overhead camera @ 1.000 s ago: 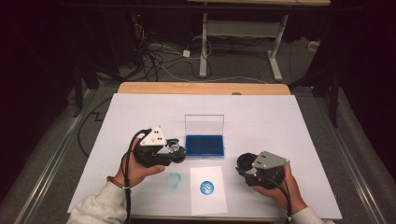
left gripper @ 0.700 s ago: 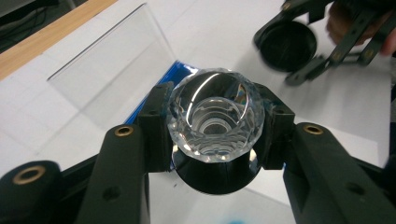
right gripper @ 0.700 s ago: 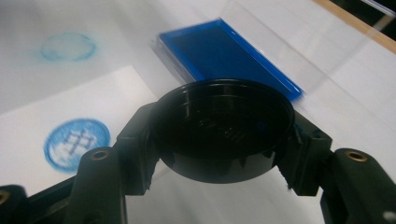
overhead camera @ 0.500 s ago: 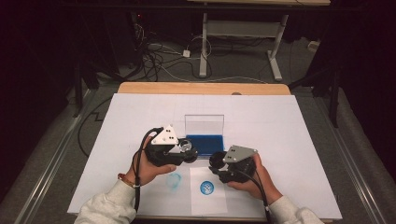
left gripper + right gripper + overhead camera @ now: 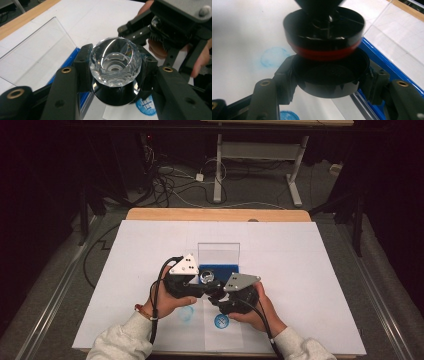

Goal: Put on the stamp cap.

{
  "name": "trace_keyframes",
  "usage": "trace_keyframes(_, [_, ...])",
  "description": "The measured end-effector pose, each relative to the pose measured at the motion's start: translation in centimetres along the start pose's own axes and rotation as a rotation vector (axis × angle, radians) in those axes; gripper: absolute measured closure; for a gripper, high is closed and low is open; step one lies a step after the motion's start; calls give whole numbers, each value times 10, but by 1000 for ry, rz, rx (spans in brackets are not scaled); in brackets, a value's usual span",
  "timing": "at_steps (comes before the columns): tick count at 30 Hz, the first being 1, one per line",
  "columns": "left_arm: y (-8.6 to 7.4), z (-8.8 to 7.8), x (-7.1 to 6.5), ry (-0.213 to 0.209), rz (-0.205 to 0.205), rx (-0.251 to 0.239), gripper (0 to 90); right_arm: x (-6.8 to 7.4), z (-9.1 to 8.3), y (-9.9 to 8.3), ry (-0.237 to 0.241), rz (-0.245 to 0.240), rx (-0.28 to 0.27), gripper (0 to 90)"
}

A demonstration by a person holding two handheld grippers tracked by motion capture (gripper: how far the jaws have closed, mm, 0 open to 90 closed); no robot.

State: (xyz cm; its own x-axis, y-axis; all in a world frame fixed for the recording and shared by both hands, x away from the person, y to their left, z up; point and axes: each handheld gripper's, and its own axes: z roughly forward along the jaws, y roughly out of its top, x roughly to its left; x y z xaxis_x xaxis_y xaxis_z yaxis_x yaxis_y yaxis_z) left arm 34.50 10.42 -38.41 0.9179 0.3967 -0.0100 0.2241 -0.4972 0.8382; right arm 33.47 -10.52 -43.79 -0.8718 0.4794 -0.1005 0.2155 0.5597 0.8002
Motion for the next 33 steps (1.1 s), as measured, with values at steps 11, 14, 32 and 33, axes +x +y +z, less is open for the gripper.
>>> trace_keyframes(11, [1,7,-1,-6,-20,-67,544,-4,-2,2,14,53,-63,388])
trace_keyframes(14, [2,9,-3,-6,-12,-62,544,-4,-2,2,9,57,-69,388])
trace_keyframes(32, [-8,13,2,-36,-91,-122,545,-5,-4,-1,-8,78,-75,388])
trace_keyframes(33, [-9,13,2,-35,-93,-123,545,-4,-4,-1,-9,77,-78,388])
